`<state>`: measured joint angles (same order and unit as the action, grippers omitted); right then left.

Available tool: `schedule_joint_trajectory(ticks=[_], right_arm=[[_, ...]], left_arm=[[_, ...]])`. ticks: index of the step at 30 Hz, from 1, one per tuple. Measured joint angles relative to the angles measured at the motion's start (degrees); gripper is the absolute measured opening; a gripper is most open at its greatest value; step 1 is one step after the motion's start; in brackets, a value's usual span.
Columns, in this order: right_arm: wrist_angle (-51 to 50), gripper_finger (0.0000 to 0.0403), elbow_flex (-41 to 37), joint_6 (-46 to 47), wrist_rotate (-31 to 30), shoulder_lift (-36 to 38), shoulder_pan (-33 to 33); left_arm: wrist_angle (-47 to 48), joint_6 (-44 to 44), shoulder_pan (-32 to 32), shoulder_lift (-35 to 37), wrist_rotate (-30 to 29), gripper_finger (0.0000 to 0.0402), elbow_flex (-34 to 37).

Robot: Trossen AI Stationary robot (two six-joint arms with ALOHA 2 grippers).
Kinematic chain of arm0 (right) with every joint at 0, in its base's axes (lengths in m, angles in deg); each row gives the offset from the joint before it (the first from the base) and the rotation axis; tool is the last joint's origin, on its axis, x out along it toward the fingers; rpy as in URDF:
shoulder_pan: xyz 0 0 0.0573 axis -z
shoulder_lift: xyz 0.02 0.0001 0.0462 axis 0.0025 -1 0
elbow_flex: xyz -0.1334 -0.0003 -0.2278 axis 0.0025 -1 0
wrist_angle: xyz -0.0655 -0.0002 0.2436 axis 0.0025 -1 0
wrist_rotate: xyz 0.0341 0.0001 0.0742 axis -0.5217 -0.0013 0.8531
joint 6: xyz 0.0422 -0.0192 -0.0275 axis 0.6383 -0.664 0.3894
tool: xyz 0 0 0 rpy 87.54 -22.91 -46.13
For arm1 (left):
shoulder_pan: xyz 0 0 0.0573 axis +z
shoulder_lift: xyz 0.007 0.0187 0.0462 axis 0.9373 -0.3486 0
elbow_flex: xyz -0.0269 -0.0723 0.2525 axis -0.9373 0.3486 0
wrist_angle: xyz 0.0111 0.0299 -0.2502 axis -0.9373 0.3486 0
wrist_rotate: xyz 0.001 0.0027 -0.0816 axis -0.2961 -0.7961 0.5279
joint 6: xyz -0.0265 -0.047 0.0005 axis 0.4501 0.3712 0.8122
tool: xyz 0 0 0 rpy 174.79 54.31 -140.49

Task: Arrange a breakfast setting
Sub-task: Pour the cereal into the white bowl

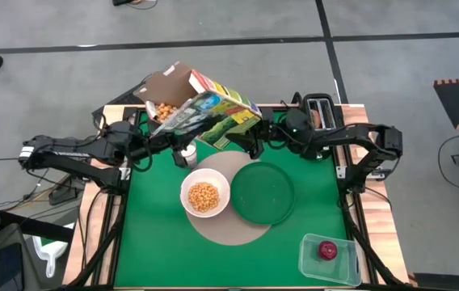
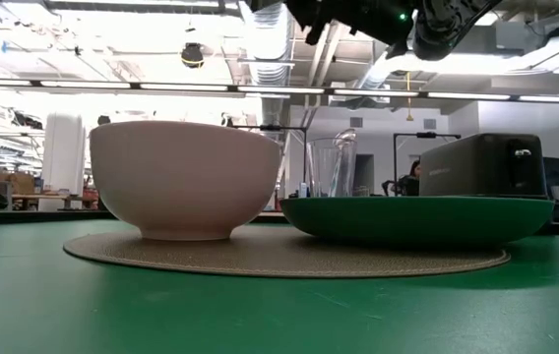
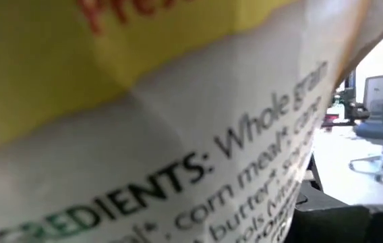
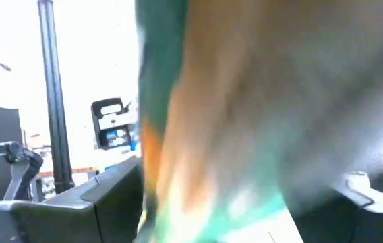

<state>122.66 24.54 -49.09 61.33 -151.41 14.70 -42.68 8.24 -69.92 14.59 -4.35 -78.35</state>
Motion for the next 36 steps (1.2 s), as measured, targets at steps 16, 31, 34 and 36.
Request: schedule_joint_trajectory(ticks=[16,31,34,36], right_arm=[[-26.85,0.0338,-0.04,-7.82,4.57,10.81,2.88],[-57.02,0.0338,-6.00,-14.91,0.58,25.71,-4.22],[-56.40,0.0338,-9.70,-14.87,-2.65,28.16,-7.38],[-56.24,0.0338,-11.90,-14.88,-4.21,29.32,-9.49]], left_arm=[[8.96,-5.09,0.00,10.17,-13.36,0.0110,0.00],[32.05,4.55,7.91,13.06,-36.14,0.0111,0.00],[38.48,10.26,11.45,13.03,-36.38,0.0111,0.00],[42.02,13.11,13.56,13.07,-36.36,0.0111,0.00]])
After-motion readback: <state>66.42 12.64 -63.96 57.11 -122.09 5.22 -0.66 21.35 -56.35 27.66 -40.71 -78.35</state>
